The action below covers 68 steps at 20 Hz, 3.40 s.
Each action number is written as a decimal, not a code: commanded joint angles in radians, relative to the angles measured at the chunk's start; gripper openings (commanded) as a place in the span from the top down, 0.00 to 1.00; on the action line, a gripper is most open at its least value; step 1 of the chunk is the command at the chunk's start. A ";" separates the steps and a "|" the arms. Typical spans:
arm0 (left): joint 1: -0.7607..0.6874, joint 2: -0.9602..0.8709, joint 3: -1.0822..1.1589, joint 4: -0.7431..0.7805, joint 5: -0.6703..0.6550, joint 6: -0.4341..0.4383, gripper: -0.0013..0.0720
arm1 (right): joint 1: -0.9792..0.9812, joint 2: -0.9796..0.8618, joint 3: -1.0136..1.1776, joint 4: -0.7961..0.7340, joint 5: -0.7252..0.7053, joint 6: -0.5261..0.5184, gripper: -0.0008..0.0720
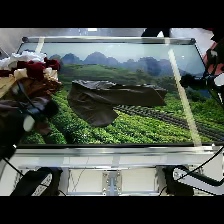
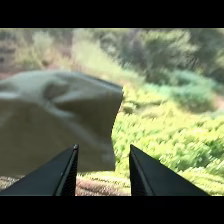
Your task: Fold the shirts.
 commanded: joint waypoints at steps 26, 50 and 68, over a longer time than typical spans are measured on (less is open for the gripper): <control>0.007 -0.558 0.068 -1.057 0.127 0.772 0.30 | -0.010 0.102 -0.079 0.312 0.080 -0.192 0.46; 0.079 -0.564 -0.034 -1.234 0.102 0.977 0.33 | -0.009 0.130 -0.079 0.391 0.089 -0.173 0.46; 0.043 -0.648 0.156 -1.266 0.048 1.048 0.96 | -0.010 0.003 -0.439 0.267 -0.259 -0.011 0.37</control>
